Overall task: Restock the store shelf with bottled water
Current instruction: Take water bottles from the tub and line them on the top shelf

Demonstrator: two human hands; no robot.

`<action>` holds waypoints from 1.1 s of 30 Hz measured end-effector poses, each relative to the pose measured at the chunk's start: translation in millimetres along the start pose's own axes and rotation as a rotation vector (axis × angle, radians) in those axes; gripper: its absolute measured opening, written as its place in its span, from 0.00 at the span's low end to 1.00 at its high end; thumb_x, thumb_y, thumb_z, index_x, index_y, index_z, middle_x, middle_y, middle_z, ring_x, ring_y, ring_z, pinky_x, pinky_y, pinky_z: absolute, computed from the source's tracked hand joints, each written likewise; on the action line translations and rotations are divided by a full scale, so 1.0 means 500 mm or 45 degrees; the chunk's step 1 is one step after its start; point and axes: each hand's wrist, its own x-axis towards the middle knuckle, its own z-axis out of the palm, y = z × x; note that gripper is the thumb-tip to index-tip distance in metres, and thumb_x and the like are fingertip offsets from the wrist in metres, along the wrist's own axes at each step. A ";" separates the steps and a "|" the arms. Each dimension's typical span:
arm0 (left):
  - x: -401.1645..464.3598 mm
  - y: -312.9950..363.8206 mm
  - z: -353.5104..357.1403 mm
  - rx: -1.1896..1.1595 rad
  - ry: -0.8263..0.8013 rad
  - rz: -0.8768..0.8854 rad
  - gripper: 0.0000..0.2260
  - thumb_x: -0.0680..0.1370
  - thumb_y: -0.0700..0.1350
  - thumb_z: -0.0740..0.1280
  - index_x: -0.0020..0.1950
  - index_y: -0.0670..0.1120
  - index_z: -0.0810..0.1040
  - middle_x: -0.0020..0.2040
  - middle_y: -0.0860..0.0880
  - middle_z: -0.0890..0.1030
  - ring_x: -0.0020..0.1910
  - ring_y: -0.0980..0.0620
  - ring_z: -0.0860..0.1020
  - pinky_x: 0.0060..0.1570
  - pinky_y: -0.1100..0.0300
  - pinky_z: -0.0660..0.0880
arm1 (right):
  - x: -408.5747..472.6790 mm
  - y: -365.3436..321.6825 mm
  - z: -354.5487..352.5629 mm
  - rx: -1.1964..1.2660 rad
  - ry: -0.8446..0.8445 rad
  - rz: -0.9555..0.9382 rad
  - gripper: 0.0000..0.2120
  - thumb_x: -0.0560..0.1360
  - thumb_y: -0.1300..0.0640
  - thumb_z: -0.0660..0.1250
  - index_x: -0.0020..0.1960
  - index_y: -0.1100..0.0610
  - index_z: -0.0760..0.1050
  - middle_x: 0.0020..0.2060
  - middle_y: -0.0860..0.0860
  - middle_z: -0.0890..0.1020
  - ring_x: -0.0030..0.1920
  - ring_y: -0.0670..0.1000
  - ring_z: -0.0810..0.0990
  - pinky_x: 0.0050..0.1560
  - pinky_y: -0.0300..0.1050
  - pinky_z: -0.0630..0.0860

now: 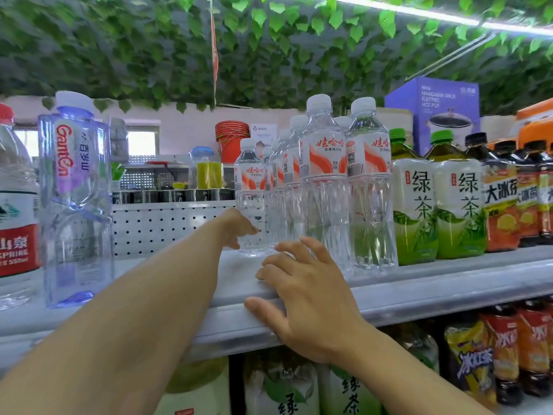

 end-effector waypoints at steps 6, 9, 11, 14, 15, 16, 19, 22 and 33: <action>0.004 0.000 -0.002 0.032 -0.012 -0.006 0.19 0.76 0.40 0.68 0.64 0.36 0.70 0.65 0.38 0.73 0.61 0.39 0.75 0.57 0.50 0.76 | 0.000 0.001 0.000 -0.008 -0.001 -0.009 0.26 0.76 0.37 0.49 0.48 0.52 0.80 0.48 0.46 0.82 0.59 0.52 0.74 0.67 0.50 0.56; 0.008 0.000 -0.001 0.042 -0.013 -0.006 0.19 0.76 0.40 0.68 0.64 0.35 0.69 0.65 0.38 0.73 0.60 0.39 0.75 0.57 0.50 0.76 | 0.000 0.001 -0.001 -0.001 -0.004 -0.006 0.26 0.76 0.36 0.49 0.48 0.52 0.80 0.48 0.46 0.82 0.58 0.52 0.75 0.67 0.50 0.56; 0.007 0.000 -0.001 0.049 -0.008 -0.012 0.20 0.76 0.41 0.69 0.64 0.35 0.69 0.64 0.37 0.73 0.59 0.39 0.76 0.57 0.49 0.76 | 0.000 0.003 -0.001 0.002 -0.005 -0.012 0.26 0.76 0.36 0.49 0.48 0.52 0.80 0.48 0.47 0.82 0.58 0.52 0.74 0.67 0.50 0.56; 0.006 0.000 0.000 0.070 -0.001 -0.023 0.20 0.76 0.41 0.68 0.64 0.35 0.67 0.64 0.37 0.73 0.59 0.39 0.76 0.57 0.48 0.76 | -0.001 0.004 0.001 -0.018 0.008 -0.020 0.26 0.76 0.37 0.50 0.48 0.53 0.80 0.48 0.47 0.82 0.58 0.52 0.74 0.66 0.51 0.57; 0.006 0.000 0.000 0.068 -0.001 -0.028 0.20 0.76 0.41 0.68 0.64 0.35 0.67 0.65 0.37 0.73 0.59 0.39 0.76 0.57 0.48 0.76 | -0.001 0.005 0.001 -0.020 0.010 -0.021 0.26 0.76 0.37 0.51 0.48 0.53 0.80 0.47 0.47 0.82 0.58 0.52 0.74 0.66 0.51 0.57; 0.007 0.000 0.000 0.065 -0.004 -0.033 0.20 0.76 0.41 0.68 0.65 0.35 0.67 0.65 0.37 0.73 0.59 0.39 0.76 0.57 0.48 0.76 | -0.001 0.004 0.001 -0.017 0.008 -0.020 0.25 0.76 0.37 0.51 0.48 0.53 0.80 0.48 0.47 0.82 0.58 0.52 0.74 0.66 0.51 0.58; 0.007 0.000 0.001 0.049 0.000 -0.034 0.19 0.76 0.41 0.69 0.63 0.35 0.68 0.65 0.38 0.73 0.59 0.40 0.76 0.57 0.48 0.76 | 0.000 0.003 0.001 -0.024 0.007 -0.022 0.26 0.76 0.37 0.50 0.48 0.52 0.80 0.48 0.47 0.82 0.58 0.52 0.74 0.66 0.50 0.57; 0.005 0.000 0.002 0.063 0.004 -0.028 0.18 0.76 0.41 0.68 0.62 0.35 0.69 0.64 0.39 0.73 0.60 0.40 0.75 0.56 0.51 0.76 | -0.002 0.003 0.001 -0.037 0.001 -0.019 0.26 0.76 0.37 0.50 0.48 0.52 0.80 0.47 0.47 0.82 0.58 0.52 0.75 0.65 0.50 0.58; -0.100 0.025 -0.084 0.282 0.052 0.170 0.22 0.76 0.40 0.68 0.68 0.36 0.66 0.65 0.41 0.72 0.64 0.42 0.71 0.56 0.54 0.69 | 0.000 -0.004 -0.014 -0.063 -0.135 0.036 0.27 0.75 0.36 0.50 0.55 0.54 0.78 0.53 0.50 0.80 0.59 0.53 0.73 0.65 0.48 0.59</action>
